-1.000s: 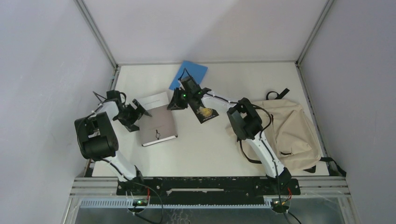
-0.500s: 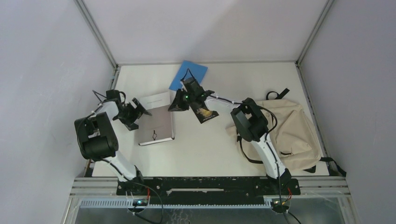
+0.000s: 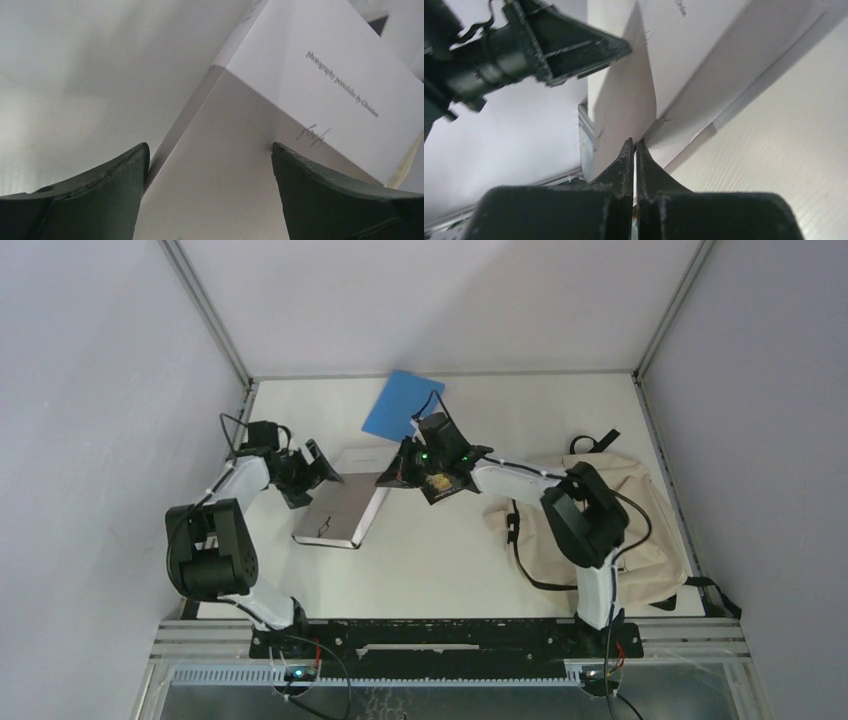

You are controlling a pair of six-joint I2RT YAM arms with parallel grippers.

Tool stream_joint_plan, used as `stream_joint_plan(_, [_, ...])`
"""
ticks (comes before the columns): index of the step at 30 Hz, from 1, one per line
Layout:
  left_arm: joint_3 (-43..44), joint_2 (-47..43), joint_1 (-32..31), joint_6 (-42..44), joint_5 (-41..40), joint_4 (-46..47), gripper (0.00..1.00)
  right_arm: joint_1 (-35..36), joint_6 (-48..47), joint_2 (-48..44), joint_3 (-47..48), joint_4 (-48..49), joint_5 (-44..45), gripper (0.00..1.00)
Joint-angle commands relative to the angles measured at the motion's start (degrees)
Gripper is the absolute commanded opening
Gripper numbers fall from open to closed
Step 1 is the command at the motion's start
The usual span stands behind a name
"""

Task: Pack the student bag
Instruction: Pick up the book from the center of the board.

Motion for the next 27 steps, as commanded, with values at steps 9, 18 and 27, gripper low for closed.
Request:
stream_joint_plan(9, [5.42, -6.71, -4.77, 0.01, 0.97, -5.30, 0.93, 6.19, 4.30, -13.48, -13.05, 5.72, 2.93, 0.00])
stream_joint_plan(18, [1.19, -25.22, -4.73, -2.78, -8.27, -12.11, 0.97, 6.41, 6.23, -15.22, -16.42, 5.68, 7.72, 0.00])
stream_joint_plan(27, [-6.40, -33.47, -4.86, -1.75, -3.35, -15.58, 0.96, 2.24, 7.83, -19.24, -21.47, 7.74, 9.81, 0.00])
